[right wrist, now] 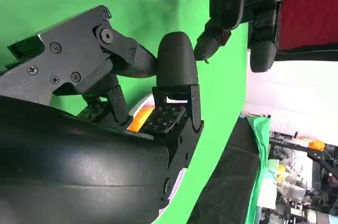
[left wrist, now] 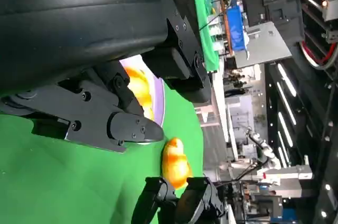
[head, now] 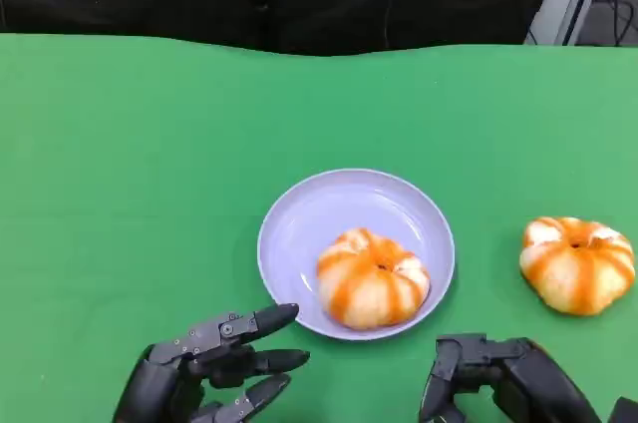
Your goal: Grasp the bread from the table and place it into the plate.
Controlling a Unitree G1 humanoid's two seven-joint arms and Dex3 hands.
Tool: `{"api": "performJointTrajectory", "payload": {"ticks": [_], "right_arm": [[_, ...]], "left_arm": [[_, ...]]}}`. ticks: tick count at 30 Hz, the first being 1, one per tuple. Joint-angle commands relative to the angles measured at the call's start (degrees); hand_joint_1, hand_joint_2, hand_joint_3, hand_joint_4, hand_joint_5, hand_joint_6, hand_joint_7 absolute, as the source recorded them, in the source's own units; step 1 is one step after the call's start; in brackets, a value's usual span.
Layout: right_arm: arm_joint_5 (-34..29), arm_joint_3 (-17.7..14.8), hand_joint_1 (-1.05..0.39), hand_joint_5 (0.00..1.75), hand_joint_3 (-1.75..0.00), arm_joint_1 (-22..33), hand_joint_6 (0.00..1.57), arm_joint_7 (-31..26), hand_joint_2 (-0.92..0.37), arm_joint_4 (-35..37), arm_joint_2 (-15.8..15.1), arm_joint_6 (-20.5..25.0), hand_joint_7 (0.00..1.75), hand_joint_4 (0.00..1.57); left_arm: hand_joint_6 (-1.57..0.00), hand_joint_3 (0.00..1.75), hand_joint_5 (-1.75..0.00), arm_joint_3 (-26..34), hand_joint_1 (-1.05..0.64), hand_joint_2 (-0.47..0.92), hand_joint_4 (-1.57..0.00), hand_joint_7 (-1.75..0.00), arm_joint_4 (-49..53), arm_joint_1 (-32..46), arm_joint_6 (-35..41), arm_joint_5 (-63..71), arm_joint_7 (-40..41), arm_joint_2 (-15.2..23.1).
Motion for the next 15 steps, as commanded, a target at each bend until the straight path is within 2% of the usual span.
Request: {"api": "performJointTrajectory", "payload": {"ticks": [1,2,3,4,5,7,8,9,11,15], "right_arm": [[1.04,-0.33,-0.12,1.56,-1.02,0.75,0.86,0.19,-0.59,-1.09,-0.86,1.19,1.25,0.83],[1.12,-0.35,-0.12,1.56,-1.02,0.8,0.86,0.24,-0.58,-1.18,-0.86,1.29,1.25,0.83],[1.19,-0.36,-0.12,1.56,-1.04,0.83,0.87,0.28,-0.58,-1.24,-0.86,1.36,1.25,0.83],[1.23,-0.37,-0.12,1.55,-1.04,0.86,0.87,0.32,-0.57,-1.29,-0.85,1.42,1.25,0.83],[1.26,-0.38,-0.12,1.55,-1.05,0.87,0.87,0.34,-0.57,-1.32,-0.85,1.46,1.25,0.83],[1.4,-0.39,-0.12,1.55,-1.06,1.06,0.87,0.42,-0.56,-1.66,-0.87,1.77,1.25,0.83],[1.5,-0.38,-0.12,1.55,-1.06,1.2,0.87,0.47,-0.56,-1.92,-0.9,2.01,1.25,0.84],[1.5,-0.4,-0.12,1.55,-1.06,1.32,0.87,0.46,-0.56,-2.15,-0.97,2.11,1.25,0.84],[1.26,-0.45,-0.12,1.55,-1.06,1.48,0.87,0.27,-0.56,-2.53,-1.14,2.06,1.24,0.84],[1.97,-0.55,-0.11,1.55,-1.06,1.6,0.87,0.81,-0.56,-2.73,-1.37,2.15,1.25,0.84]], "left_arm": [[-1.04,0.35,-0.07,-0.29,-0.02,0.92,-1.18,-0.07,1.3,-0.83,-1.78,-0.21,0.88,-0.1],[-1.11,0.36,-0.09,-0.31,-0.02,0.92,-1.22,-0.08,1.86,-1.17,-2.23,-0.05,1.0,-0.17],[-1.2,0.43,-0.3,-0.3,-0.03,0.89,-1.21,-0.12,2.29,-1.43,-2.63,0.17,1.15,-0.18],[-1.25,0.49,-0.62,-0.31,-0.03,0.87,-1.09,-0.14,2.64,-1.61,-2.94,0.29,1.25,-0.19],[-1.27,0.54,-0.86,-0.34,-0.03,0.85,-0.99,-0.15,2.92,-1.75,-3.19,0.34,1.34,-0.17],[-1.29,0.56,-1.0,-0.37,-0.03,0.84,-0.93,-0.16,3.46,-2.06,-3.45,0.6,1.73,-0.19],[-1.22,0.81,-1.3,-0.37,-0.04,0.72,-0.86,-0.47,3.73,-2.24,-3.54,0.82,2.01,-0.22],[-1.08,0.95,-1.41,-0.36,-0.05,0.64,-0.83,-0.8,4.03,-2.42,-3.61,0.95,2.22,-0.25],[-0.92,1.13,-1.56,-0.22,-0.05,0.55,-0.79,-1.17,4.6,-2.72,-3.85,1.31,2.88,-0.21],[-0.85,1.22,-1.64,-0.14,-0.07,0.52,-0.76,-1.33,5.26,-3.04,-4.02,2.08,4.28,-0.14]]}}
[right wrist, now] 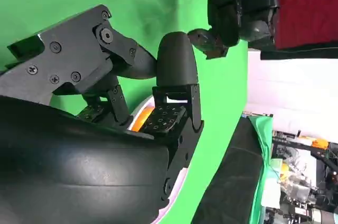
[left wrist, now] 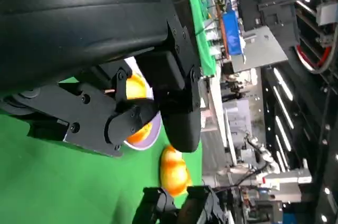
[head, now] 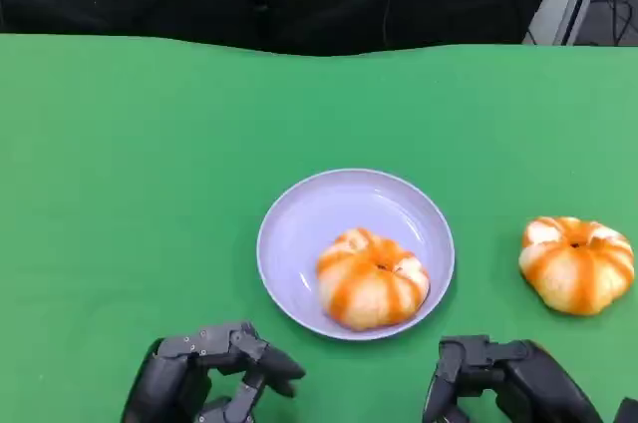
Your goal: Grasp the bread from the table and place it into the plate.
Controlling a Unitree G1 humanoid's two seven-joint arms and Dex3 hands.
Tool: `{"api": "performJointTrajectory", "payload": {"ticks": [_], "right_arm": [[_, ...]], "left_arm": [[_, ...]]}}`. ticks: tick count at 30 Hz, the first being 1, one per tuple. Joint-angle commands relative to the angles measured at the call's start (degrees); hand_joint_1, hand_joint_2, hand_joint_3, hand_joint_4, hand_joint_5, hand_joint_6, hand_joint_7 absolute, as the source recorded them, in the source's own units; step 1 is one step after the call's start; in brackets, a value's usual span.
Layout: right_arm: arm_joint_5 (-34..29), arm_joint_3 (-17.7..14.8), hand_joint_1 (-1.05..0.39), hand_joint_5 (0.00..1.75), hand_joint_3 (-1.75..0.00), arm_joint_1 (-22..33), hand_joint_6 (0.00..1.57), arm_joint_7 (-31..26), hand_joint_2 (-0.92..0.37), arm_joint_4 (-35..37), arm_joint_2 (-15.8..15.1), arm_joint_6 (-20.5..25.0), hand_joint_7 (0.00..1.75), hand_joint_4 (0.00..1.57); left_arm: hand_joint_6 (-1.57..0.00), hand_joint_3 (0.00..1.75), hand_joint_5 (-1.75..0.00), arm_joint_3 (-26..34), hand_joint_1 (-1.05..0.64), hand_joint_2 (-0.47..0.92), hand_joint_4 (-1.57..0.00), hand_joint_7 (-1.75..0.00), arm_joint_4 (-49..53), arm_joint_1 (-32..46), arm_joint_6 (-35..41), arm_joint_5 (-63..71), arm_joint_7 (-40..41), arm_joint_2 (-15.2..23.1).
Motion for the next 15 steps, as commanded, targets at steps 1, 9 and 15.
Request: {"api": "performJointTrajectory", "payload": {"ticks": [1,9,15], "right_arm": [[1.15,-0.59,-0.11,1.55,-1.06,0.52,0.86,0.39,-0.56,-0.62,-1.05,0.12,1.26,0.84],[0.96,-0.81,-0.11,1.55,-1.05,0.86,0.85,0.41,-0.57,-1.08,-1.46,0.18,1.26,0.83],[1.91,-0.96,-0.11,1.56,-1.06,1.47,0.85,1.08,-0.56,-2.12,-1.86,1.2,1.27,0.83]], "left_arm": [[-0.84,1.22,-1.65,0.39,-0.07,0.51,-0.76,-1.34,0.78,-0.53,-0.64,0.89,1.97,0.47],[-0.83,1.22,-1.64,-0.14,-0.08,0.51,-0.75,-1.35,0.55,-0.3,0.09,1.1,3.11,0.33],[-0.82,1.22,-1.65,-0.35,-0.06,0.52,-0.75,-1.36,0.8,-0.2,-0.58,1.24,3.23,0.23]]}}
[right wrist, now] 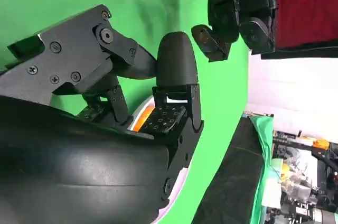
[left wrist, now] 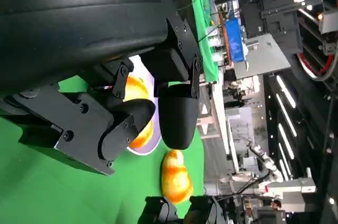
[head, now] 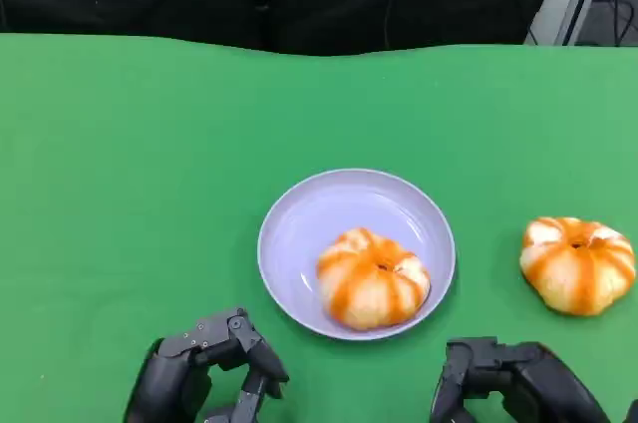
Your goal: Grasp the bread from the table and place it into the plate.
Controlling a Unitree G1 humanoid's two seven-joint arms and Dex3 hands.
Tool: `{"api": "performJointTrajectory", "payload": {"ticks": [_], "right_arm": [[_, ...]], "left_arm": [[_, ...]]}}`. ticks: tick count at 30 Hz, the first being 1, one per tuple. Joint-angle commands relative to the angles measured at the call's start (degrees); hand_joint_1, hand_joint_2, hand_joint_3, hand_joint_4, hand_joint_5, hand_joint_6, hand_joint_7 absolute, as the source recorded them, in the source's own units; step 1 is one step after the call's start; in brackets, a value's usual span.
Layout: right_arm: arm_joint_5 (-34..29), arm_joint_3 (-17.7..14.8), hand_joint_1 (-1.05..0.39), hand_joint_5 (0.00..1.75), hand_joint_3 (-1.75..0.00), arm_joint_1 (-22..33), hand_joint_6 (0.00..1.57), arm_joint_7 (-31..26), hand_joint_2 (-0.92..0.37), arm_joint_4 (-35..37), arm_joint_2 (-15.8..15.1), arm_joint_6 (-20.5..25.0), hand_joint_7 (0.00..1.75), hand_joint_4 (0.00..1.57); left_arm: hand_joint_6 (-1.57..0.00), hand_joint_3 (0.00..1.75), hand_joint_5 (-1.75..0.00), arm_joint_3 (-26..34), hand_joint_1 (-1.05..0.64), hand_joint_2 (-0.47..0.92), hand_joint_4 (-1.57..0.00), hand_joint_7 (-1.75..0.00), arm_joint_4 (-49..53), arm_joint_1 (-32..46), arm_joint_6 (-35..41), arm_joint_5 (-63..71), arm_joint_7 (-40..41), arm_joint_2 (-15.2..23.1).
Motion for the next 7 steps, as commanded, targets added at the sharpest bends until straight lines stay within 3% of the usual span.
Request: {"api": "performJointTrajectory", "payload": {"ticks": [1,7], "right_arm": [[0.87,-0.53,-0.11,1.57,-1.06,0.73,0.85,0.37,-0.56,-1.24,-1.16,0.72,1.28,0.83],[1.34,-1.24,-0.1,1.56,-1.04,0.04,0.85,1.05,-0.59,-0.12,-1.2,-0.02,1.28,0.84]], "left_arm": [[-0.82,1.22,-1.65,0.06,-0.06,0.52,-0.75,-1.36,0.6,-0.14,-0.5,0.13,0.8,0.51],[-0.83,1.24,-1.65,0.07,-0.06,0.51,-0.77,-1.35,0.3,-0.15,-0.06,-0.62,0.56,0.44]]}}
